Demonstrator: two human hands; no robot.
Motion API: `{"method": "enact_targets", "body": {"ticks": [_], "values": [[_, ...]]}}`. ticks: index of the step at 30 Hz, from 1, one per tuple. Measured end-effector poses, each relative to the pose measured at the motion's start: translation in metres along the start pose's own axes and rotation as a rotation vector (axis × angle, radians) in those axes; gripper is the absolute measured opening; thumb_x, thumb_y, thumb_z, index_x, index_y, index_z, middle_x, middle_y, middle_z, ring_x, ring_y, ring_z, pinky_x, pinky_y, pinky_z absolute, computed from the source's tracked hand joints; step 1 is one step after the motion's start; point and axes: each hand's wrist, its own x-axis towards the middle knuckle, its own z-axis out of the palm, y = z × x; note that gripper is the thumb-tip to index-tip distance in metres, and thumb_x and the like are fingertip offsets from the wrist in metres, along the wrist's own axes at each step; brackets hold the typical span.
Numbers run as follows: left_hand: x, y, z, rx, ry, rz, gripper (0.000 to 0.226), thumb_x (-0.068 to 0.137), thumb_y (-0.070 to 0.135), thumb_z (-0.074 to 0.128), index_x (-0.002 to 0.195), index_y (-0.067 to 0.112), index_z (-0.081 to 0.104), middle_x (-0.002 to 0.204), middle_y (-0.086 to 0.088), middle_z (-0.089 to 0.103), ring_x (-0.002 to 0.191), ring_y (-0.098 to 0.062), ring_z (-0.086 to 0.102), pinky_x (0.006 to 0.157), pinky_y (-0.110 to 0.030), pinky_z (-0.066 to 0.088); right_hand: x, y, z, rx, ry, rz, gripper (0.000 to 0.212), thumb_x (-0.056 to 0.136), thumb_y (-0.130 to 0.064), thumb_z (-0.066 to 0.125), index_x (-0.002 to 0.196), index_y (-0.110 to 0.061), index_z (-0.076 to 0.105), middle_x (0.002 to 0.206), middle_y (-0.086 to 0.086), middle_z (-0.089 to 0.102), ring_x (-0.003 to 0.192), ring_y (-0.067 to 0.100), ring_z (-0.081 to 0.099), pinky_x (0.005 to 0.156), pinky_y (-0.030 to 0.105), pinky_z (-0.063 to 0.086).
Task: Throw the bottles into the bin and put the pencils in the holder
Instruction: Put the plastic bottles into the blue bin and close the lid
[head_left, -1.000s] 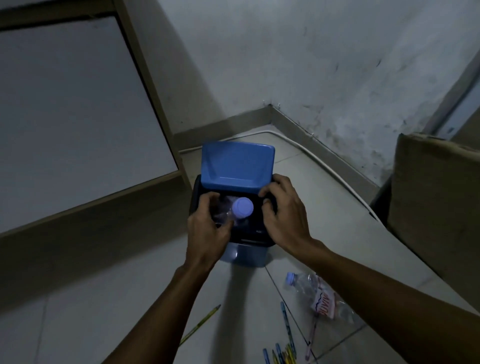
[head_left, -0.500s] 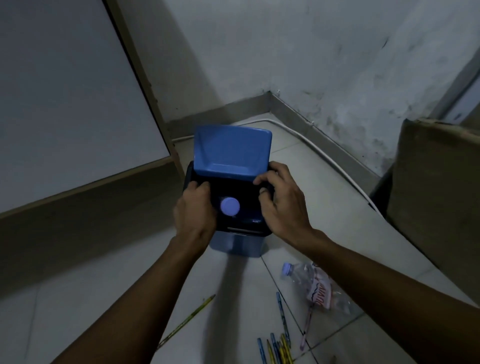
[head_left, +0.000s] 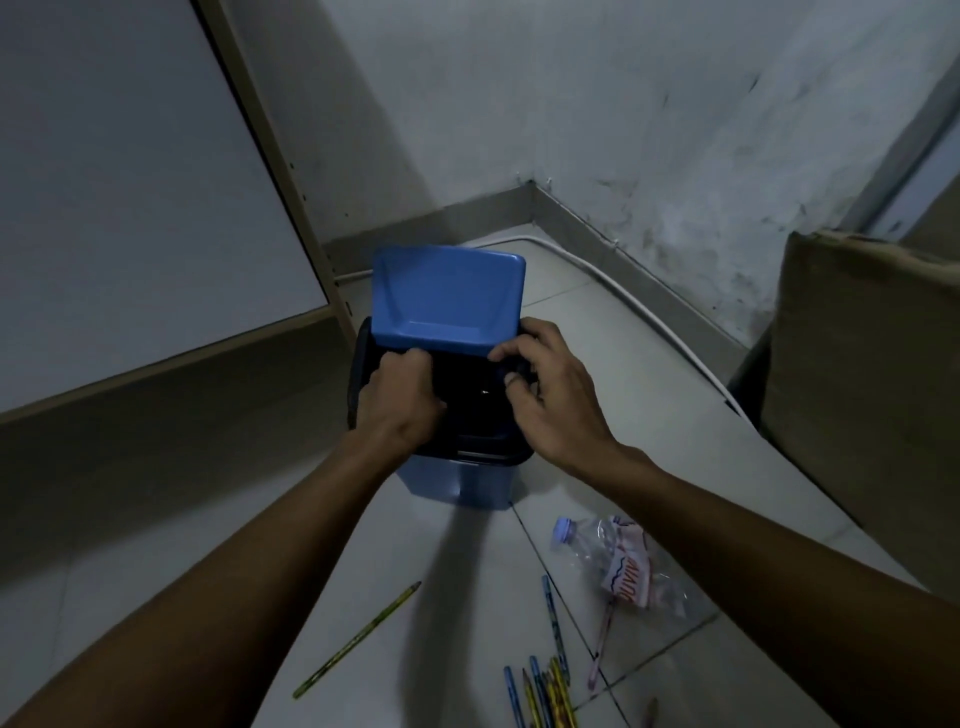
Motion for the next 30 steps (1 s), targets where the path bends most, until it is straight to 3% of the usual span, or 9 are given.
{"method": "enact_targets", "body": {"ticks": [4, 7, 10, 14, 16, 20, 24, 28, 30], "values": [[-0.014, -0.003, 0.005, -0.245, 0.472, 0.109, 0.023, 0.084, 0.013, 0.067, 0.105, 0.008, 0.06, 0.107, -0.01, 0.063, 0.093, -0.018, 0.061, 0.075, -0.025, 0.052, -0.001, 0.004, 0.001, 0.013, -0.006, -0.021, 0.028, 0.082, -0.003, 0.055, 0.106, -0.016, 0.062, 0.131, -0.002, 0.048, 0.114, 0.017, 0.055, 0.086, 0.04, 0.056], [-0.005, -0.006, -0.004, -0.488, 0.651, -0.052, 0.069, 0.07, 0.016, 0.079, 0.13, 0.008, 0.046, 0.133, -0.014, 0.046, 0.118, -0.02, 0.048, 0.09, -0.015, 0.043, -0.001, 0.007, 0.001, 0.026, 0.0, -0.021, 0.029, 0.082, -0.002, 0.055, 0.106, -0.015, 0.064, 0.133, 0.0, 0.049, 0.118, 0.017, 0.054, 0.091, 0.04, 0.054], [0.014, -0.013, -0.013, -0.689, 0.485, -0.215, 0.106, 0.065, 0.026, 0.087, 0.149, 0.013, 0.025, 0.152, -0.012, 0.029, 0.138, -0.026, 0.032, 0.112, -0.035, 0.035, -0.001, 0.007, -0.001, 0.047, -0.008, -0.009, 0.03, 0.082, -0.001, 0.056, 0.106, -0.014, 0.066, 0.135, 0.001, 0.049, 0.12, 0.018, 0.054, 0.096, 0.038, 0.052], [0.02, -0.019, -0.013, -0.712, 0.485, -0.233, 0.087, 0.074, 0.024, 0.083, 0.144, 0.009, 0.033, 0.146, -0.011, 0.036, 0.13, -0.023, 0.042, 0.11, -0.03, 0.037, -0.001, 0.007, -0.007, 0.072, -0.032, -0.009, 0.03, 0.083, 0.003, 0.058, 0.107, -0.012, 0.068, 0.135, 0.002, 0.05, 0.121, 0.014, 0.051, 0.1, 0.025, 0.047], [0.019, -0.022, -0.01, -0.752, 0.46, -0.273, 0.076, 0.075, 0.028, 0.082, 0.136, 0.007, 0.043, 0.138, -0.011, 0.048, 0.122, -0.023, 0.051, 0.105, -0.036, 0.045, -0.002, 0.007, -0.009, 0.073, -0.05, -0.011, 0.03, 0.084, 0.003, 0.058, 0.108, -0.011, 0.068, 0.136, 0.003, 0.049, 0.122, 0.013, 0.05, 0.099, 0.017, 0.044], [0.015, -0.018, -0.004, -0.908, 0.359, -0.278, 0.057, 0.08, 0.019, 0.077, 0.13, 0.01, 0.051, 0.133, -0.009, 0.056, 0.112, -0.019, 0.057, 0.095, -0.036, 0.052, -0.004, 0.008, -0.013, 0.104, -0.064, -0.023, 0.03, 0.084, 0.003, 0.057, 0.11, -0.009, 0.067, 0.136, 0.005, 0.049, 0.123, 0.017, 0.05, 0.099, 0.019, 0.044], [0.018, -0.018, -0.003, -0.879, 0.388, -0.232, 0.054, 0.078, 0.02, 0.078, 0.126, 0.015, 0.053, 0.134, -0.008, 0.055, 0.117, -0.022, 0.056, 0.096, -0.042, 0.053, -0.015, 0.016, -0.017, 0.102, -0.1, -0.048, 0.038, 0.087, -0.001, 0.055, 0.122, -0.014, 0.061, 0.149, 0.0, 0.039, 0.134, 0.011, 0.041, 0.105, 0.016, 0.039], [0.024, -0.018, -0.004, -0.955, 0.299, -0.254, 0.064, 0.079, 0.018, 0.078, 0.137, 0.019, 0.052, 0.139, -0.007, 0.054, 0.12, -0.024, 0.057, 0.098, -0.044, 0.053, -0.039, 0.03, -0.017, 0.083, -0.105, -0.057, 0.054, 0.091, -0.005, 0.054, 0.141, -0.022, 0.045, 0.158, -0.007, 0.02, 0.146, 0.009, 0.023, 0.111, 0.013, 0.03], [0.025, -0.019, -0.005, -0.999, 0.249, -0.263, 0.066, 0.08, 0.016, 0.076, 0.14, 0.021, 0.05, 0.14, -0.005, 0.054, 0.121, -0.024, 0.057, 0.097, -0.045, 0.053, -0.055, 0.04, -0.016, 0.069, -0.06, -0.024, 0.054, 0.089, -0.009, 0.058, 0.14, -0.022, 0.045, 0.154, -0.002, 0.029, 0.141, 0.009, 0.032, 0.107, 0.016, 0.039]]}}
